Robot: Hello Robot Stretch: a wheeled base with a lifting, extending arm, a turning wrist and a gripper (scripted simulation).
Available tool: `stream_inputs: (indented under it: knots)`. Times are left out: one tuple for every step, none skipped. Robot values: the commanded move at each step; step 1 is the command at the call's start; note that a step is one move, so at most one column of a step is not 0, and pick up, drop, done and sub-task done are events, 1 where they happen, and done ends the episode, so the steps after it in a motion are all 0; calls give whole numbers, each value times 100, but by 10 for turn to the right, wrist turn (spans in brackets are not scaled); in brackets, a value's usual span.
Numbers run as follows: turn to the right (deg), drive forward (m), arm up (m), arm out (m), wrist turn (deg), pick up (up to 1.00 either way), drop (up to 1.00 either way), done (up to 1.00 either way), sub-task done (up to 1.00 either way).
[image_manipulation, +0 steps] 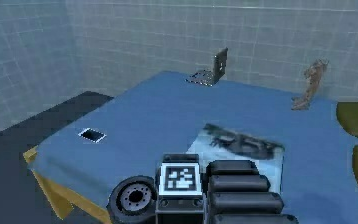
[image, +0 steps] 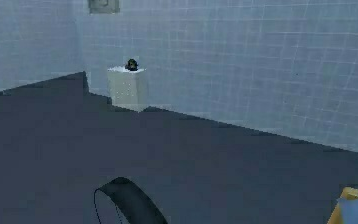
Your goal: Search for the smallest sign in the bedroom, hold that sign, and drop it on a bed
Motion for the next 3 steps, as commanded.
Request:
stream_inputs:
  knots:
    - [450, 0, 0, 0, 0, 0, 0, 0, 0]
    - [450, 0, 0, 0, 0, 0, 0, 0, 0]
    - [270, 0, 0, 0, 0, 0, 0, 0, 0]
